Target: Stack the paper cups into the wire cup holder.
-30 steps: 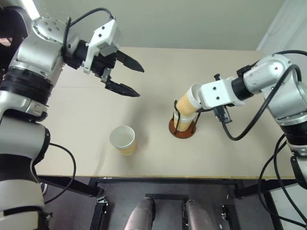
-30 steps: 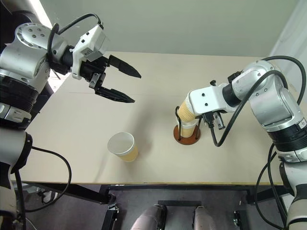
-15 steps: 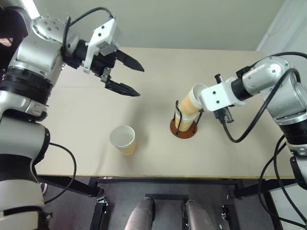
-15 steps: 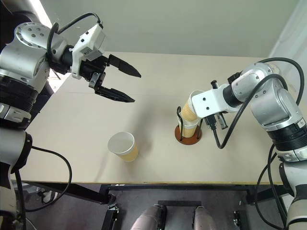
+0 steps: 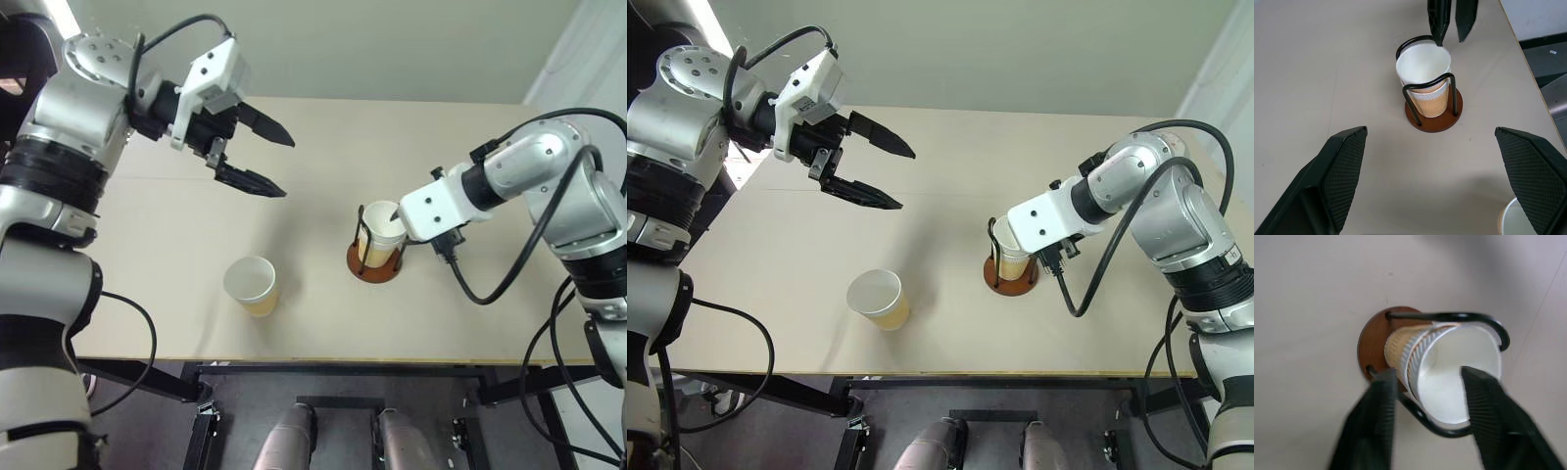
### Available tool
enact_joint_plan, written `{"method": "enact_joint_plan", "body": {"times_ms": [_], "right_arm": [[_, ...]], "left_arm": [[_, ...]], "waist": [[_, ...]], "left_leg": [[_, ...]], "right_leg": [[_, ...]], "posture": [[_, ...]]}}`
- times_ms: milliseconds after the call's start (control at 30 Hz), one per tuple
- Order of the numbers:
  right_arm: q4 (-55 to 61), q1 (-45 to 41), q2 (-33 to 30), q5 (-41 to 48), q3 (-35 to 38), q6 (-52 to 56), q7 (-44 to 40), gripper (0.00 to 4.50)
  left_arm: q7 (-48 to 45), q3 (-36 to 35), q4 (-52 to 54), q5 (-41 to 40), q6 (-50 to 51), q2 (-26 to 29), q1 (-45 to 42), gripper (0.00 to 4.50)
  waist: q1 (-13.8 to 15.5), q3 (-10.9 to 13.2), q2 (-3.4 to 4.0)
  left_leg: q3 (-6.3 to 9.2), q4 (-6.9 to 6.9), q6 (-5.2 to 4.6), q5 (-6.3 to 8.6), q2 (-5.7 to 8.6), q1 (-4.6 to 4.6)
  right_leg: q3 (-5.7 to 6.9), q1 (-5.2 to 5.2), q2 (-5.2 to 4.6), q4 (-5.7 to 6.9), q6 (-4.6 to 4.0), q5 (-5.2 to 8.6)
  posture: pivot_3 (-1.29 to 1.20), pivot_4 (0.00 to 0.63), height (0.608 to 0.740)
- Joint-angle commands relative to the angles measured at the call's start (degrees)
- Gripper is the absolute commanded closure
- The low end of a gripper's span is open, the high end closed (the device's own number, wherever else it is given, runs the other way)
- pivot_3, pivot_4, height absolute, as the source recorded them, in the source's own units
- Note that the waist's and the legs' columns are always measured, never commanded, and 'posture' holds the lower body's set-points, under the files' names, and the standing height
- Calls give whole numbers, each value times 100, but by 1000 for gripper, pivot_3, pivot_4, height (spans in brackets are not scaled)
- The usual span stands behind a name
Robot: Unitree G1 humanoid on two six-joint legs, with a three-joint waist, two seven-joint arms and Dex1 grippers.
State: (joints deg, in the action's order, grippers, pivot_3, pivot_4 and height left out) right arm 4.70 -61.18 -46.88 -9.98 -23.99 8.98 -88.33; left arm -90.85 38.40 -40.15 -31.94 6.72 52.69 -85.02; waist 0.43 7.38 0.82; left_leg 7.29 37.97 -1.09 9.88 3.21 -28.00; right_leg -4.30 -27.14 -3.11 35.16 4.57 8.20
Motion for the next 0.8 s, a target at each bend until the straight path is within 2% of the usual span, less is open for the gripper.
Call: {"method": "enact_joint_plan", "body": {"times_ms": [33,67,200,400,467,633,800], "right_arm": [[91,-185,57,43,115,205,7,984],[99,-194,94,117,181,377,20,707],[226,-238,258,580,636,1373,235,707],[1290,-136,140,2178,2014,4266,518,707],[1510,-165,35,2633,2443,4857,670,707],[1621,-351,-47,3512,3226,5515,1172,707],[1534,-68,-530,3863,3329,5474,1430,707]], "left_arm": [[-165,-182,92,-5,-21,24,-101,0],[-165,-186,81,-1,-21,15,-102,0],[-165,-260,34,41,20,-34,-78,0],[-165,-141,448,133,-90,152,61,0],[-165,6,569,260,-233,246,30,0],[-165,606,547,1056,-1197,424,41,0],[-165,1021,293,1377,-1539,285,6,0]], "waist": [[0,0,1],[-1,0,0],[3,0,0],[15,0,0],[22,-1,-2],[20,-2,-3],[42,-3,-4]], "left_leg": [[6,1,0,-1,-2,0],[2,0,0,-1,1,0],[1,0,2,-3,1,0],[1,-10,15,-10,3,-4],[-2,-12,23,-10,5,-4],[0,-18,23,-8,4,4],[16,-13,26,-16,2,4]], "right_leg": [[-4,1,-4,-1,0,0],[-1,0,0,0,-1,-1],[0,-1,0,1,-2,-1],[1,-2,0,-5,-6,2],[10,-2,8,-6,-14,9],[6,-10,10,10,-21,14],[-10,-18,1,35,-25,16]], "posture": [[0,150,740],[0,150,740],[0,150,740],[0,150,740],[0,150,740],[0,150,740],[0,150,740]]}}
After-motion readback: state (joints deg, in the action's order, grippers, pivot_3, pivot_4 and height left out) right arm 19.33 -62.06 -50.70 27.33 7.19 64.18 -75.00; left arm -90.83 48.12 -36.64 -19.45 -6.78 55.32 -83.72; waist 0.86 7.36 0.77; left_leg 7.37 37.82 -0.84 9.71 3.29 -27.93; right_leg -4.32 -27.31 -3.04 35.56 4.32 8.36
